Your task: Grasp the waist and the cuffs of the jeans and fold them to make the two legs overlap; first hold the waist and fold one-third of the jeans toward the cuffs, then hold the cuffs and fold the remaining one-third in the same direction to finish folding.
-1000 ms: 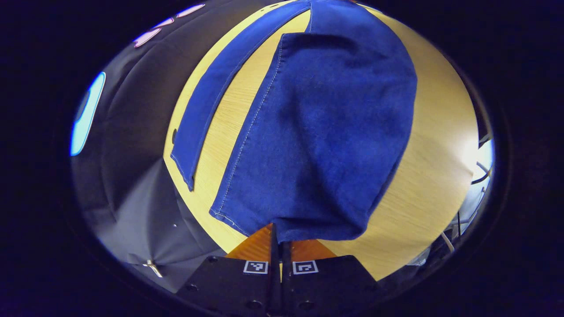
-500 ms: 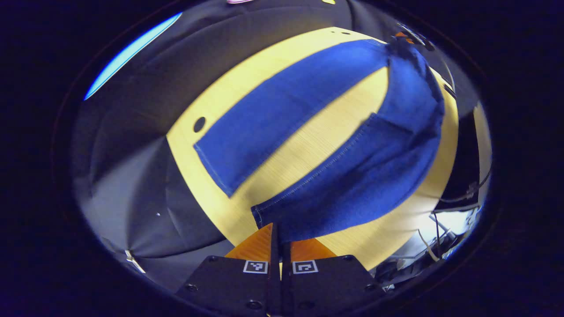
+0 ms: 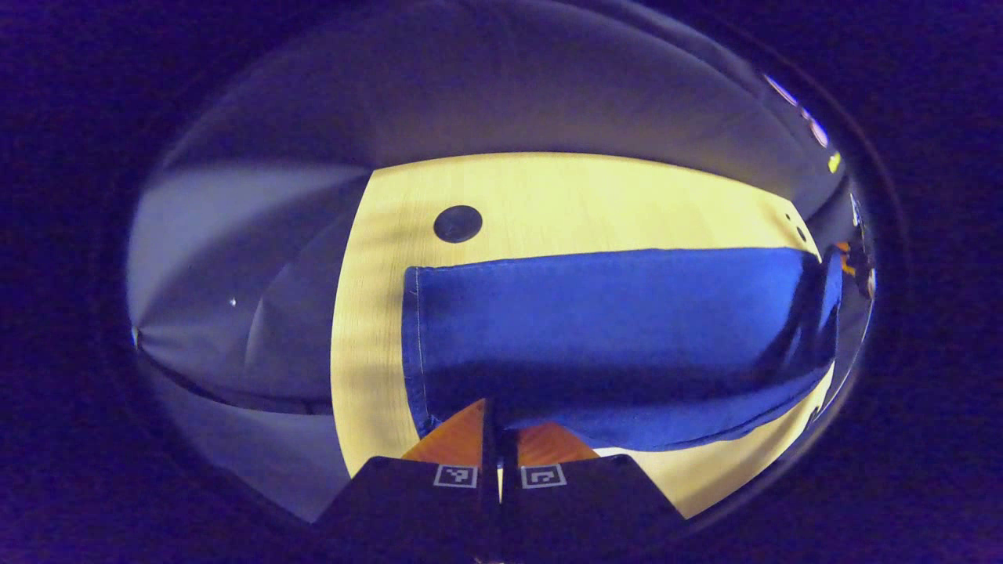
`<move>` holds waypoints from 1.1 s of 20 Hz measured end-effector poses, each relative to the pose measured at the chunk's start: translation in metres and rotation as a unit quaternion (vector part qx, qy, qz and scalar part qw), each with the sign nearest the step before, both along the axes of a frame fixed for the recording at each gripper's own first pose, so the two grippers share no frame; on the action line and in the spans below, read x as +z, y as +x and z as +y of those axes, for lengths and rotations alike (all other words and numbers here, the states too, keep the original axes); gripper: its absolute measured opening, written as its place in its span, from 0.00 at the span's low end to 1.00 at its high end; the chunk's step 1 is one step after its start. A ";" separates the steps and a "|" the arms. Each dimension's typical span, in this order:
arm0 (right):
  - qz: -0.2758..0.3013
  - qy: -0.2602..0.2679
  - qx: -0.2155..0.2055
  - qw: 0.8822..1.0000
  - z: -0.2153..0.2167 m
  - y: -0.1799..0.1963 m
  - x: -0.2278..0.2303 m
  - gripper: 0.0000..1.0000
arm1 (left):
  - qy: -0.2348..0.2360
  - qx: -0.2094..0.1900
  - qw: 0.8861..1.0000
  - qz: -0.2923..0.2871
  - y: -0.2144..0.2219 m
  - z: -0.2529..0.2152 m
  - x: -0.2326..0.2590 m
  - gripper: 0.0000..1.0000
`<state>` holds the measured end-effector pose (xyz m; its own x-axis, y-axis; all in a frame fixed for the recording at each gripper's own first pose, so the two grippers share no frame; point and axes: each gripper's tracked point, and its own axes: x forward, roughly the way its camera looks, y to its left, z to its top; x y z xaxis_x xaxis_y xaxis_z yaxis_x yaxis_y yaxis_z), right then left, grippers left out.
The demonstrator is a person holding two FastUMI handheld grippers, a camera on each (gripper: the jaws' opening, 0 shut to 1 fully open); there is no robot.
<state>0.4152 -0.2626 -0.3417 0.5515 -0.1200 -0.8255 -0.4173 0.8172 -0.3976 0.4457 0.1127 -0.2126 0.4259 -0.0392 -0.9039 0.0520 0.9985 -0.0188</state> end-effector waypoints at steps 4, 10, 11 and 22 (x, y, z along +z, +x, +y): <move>0.018 0.066 -0.101 0.993 -0.003 0.013 -0.021 0.06 | 0.026 0.032 0.999 0.003 0.011 0.008 -0.021 0.08; -0.009 0.100 -0.123 0.987 0.002 -0.007 -0.018 0.79 | 0.020 0.048 0.993 -0.102 0.028 -0.009 0.008 0.83; -0.027 0.135 -0.149 0.979 0.007 -0.014 -0.006 0.95 | 0.011 0.050 0.987 -0.155 0.029 -0.017 0.040 1.00; -0.216 0.336 -0.458 0.794 -0.012 -0.029 -0.047 0.98 | -0.103 0.077 0.914 -0.385 -0.060 -0.131 0.186 0.97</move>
<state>0.3858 -0.2741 -0.3886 0.7365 -0.2458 -0.6302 0.5304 0.7881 0.3124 0.3856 -0.0178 -0.0262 0.9474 -0.0609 -0.3143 -0.0118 0.9744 -0.2245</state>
